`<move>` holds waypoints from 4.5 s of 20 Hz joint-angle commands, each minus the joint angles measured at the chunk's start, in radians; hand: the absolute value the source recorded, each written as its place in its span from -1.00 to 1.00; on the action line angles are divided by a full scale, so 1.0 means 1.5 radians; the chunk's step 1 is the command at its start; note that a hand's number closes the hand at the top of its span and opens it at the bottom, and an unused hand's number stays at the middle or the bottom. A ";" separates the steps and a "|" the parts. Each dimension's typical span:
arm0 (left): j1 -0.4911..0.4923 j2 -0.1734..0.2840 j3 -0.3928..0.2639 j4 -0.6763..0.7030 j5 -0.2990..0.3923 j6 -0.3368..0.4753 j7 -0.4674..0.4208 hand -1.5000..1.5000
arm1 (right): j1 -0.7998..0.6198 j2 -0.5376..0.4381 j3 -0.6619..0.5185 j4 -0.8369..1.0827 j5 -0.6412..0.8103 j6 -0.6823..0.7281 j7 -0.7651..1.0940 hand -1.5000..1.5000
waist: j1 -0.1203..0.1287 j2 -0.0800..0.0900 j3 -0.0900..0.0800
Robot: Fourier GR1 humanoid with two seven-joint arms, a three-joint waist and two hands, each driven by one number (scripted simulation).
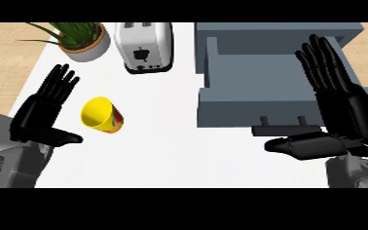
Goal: Pick up the cup, place it into the drawer and close the drawer
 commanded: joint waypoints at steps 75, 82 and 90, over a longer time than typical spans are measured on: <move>-0.293 -0.164 0.019 0.406 -0.165 0.219 -0.506 1.00 | -0.042 -0.045 -0.075 -0.015 -0.041 0.031 0.070 -1.00 | 0.005 -0.007 0.001; -0.353 -0.208 -0.053 0.254 -0.157 0.242 -0.313 1.00 | -0.033 -0.006 -0.040 0.019 0.011 0.005 0.028 -1.00 | 0.014 -0.009 0.001; -0.539 -0.210 -0.147 0.215 -0.101 0.427 -0.119 1.00 | -0.019 -0.032 -0.065 0.027 -0.017 0.041 0.015 -1.00 | -0.008 -0.003 0.001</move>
